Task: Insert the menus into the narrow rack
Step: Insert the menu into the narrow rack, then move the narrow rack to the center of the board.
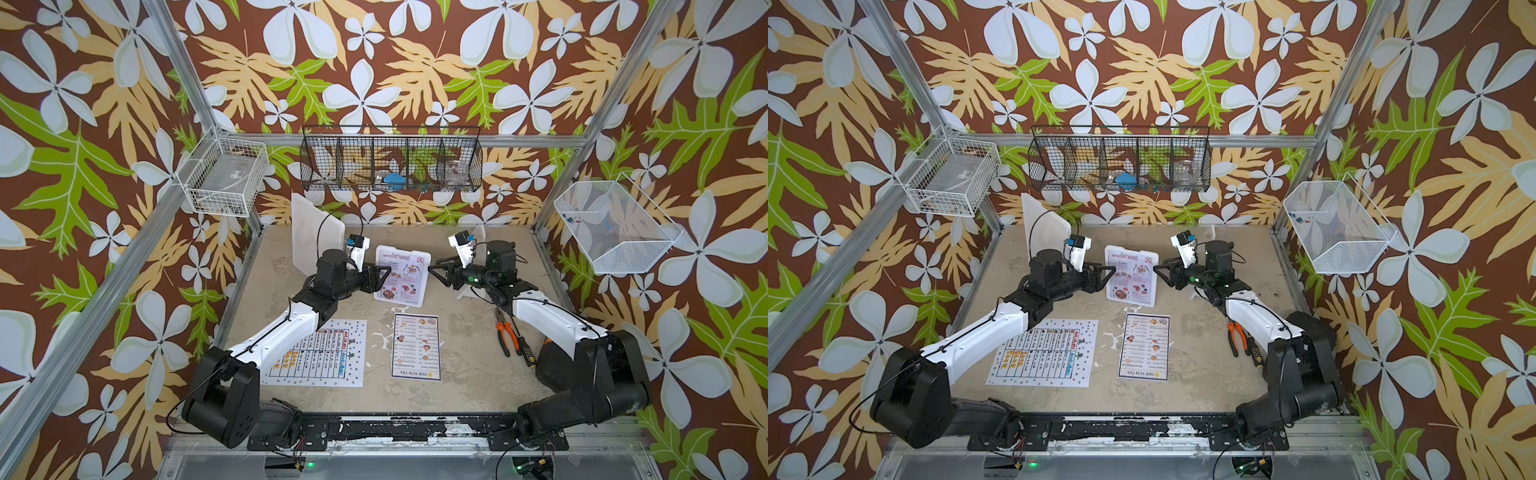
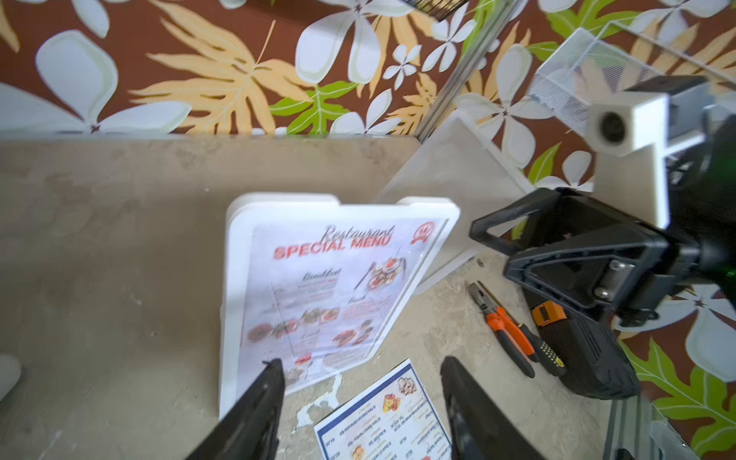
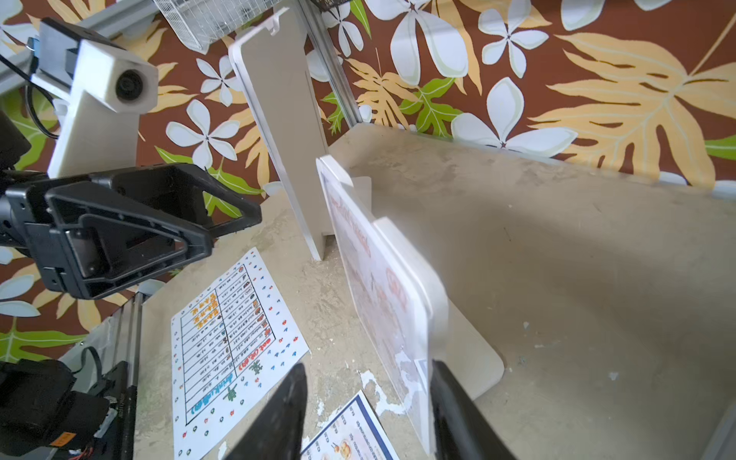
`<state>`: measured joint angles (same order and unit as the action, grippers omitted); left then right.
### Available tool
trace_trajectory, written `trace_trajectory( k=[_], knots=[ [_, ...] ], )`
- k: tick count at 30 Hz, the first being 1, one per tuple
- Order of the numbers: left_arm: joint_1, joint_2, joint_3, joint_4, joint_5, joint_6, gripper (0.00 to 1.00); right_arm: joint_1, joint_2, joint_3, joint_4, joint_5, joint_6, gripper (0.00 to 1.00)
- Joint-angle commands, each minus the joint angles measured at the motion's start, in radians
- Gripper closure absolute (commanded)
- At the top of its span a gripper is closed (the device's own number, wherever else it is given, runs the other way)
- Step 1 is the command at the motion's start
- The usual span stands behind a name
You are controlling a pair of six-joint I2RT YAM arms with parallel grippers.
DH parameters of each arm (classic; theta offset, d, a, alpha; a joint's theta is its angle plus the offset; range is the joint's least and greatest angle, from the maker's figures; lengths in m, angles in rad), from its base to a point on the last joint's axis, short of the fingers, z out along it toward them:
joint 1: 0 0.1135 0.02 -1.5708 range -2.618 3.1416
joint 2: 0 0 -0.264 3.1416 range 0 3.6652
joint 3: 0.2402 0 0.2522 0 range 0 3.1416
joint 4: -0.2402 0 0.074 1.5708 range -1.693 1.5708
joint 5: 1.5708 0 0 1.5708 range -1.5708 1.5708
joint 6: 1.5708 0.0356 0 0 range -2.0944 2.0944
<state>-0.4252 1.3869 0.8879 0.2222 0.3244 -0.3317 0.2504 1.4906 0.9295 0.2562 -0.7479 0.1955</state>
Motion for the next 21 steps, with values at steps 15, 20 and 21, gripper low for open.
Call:
trace_trajectory(
  k=[15,20,21],
  knots=[
    [-0.086,0.119,-0.145,0.173,-0.11,-0.103,0.5,0.117,0.014,-0.256,0.273,0.278,0.167,0.52],
    [-0.086,0.166,-0.12,0.167,-0.165,-0.099,0.51,0.114,0.061,-0.248,0.349,0.242,0.157,0.46],
    [-0.086,0.173,-0.117,0.168,-0.168,-0.098,0.51,0.112,0.069,-0.24,0.356,0.231,0.147,0.44]
  ],
)
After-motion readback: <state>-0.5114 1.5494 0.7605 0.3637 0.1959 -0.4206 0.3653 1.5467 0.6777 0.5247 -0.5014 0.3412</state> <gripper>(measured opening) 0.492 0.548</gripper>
